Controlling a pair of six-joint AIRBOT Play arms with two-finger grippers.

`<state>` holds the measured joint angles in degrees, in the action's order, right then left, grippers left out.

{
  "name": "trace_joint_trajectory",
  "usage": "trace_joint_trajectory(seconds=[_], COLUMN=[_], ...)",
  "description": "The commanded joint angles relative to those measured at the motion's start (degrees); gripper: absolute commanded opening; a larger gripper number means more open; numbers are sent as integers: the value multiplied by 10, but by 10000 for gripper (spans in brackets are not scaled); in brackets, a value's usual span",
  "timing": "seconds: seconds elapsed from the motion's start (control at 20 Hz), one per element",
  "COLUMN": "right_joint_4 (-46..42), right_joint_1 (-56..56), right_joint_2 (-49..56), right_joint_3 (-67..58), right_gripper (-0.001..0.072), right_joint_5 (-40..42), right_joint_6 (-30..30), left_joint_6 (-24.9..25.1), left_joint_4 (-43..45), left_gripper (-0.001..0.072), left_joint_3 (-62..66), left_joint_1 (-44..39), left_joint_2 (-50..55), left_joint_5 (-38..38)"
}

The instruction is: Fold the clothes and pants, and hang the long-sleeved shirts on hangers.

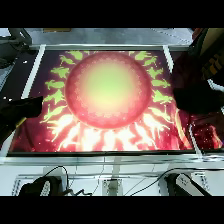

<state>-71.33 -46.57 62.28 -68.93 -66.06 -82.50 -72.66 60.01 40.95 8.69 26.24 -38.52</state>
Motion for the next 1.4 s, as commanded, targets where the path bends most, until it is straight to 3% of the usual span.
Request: trace_joint_trajectory(seconds=[0.0,0.25,0.3,0.35,0.4,0.45,0.6,0.7,0.75,0.85,0.9,0.95,1.1,1.35], right_joint_4=[-118,-150,-139,-134,-125,-121,-76,-34,-21,-19,-20,-20,-56,-129], right_joint_1=[-124,-221,-224,-222,-218,-212,-168,-97,-47,58,111,160,316,536], right_joint_2=[-9,-9,-9,-9,-9,-8,3,11,12,12,12,12,12,12], right_joint_3=[19,50,51,50,51,51,51,58,61,62,62,62,62,62], right_gripper=[32,36,104,368,690,700,652,342,248,155,62,32,32,32], right_joint_5=[-89,-127,-116,-102,-94,-90,-84,-80,-76,-61,-60,-61,-71,-21], right_joint_6=[-62,-86,-98,-112,-111,-111,-87,-51,-40,-33,-30,-15,33,21], left_joint_6=[0,0,0,0,0,0,0,0,0,0,0,0,0,0], left_joint_4=[0,0,0,0,0,0,0,0,0,0,0,0,0,0], left_gripper=[467,468,467,468,468,468,468,468,468,468,468,468,468,468], left_joint_3=[0,0,0,0,0,0,0,0,0,0,0,0,0,0], left_joint_1=[1,1,1,1,1,1,1,1,1,1,1,1,1,1], left_joint_2=[-2,-2,-2,-2,-2,-2,-2,-2,-2,-2,-2,-2,-2,-2], left_joint_5=[1,1,1,1,1,1,1,1,1,1,1,1,1,1])
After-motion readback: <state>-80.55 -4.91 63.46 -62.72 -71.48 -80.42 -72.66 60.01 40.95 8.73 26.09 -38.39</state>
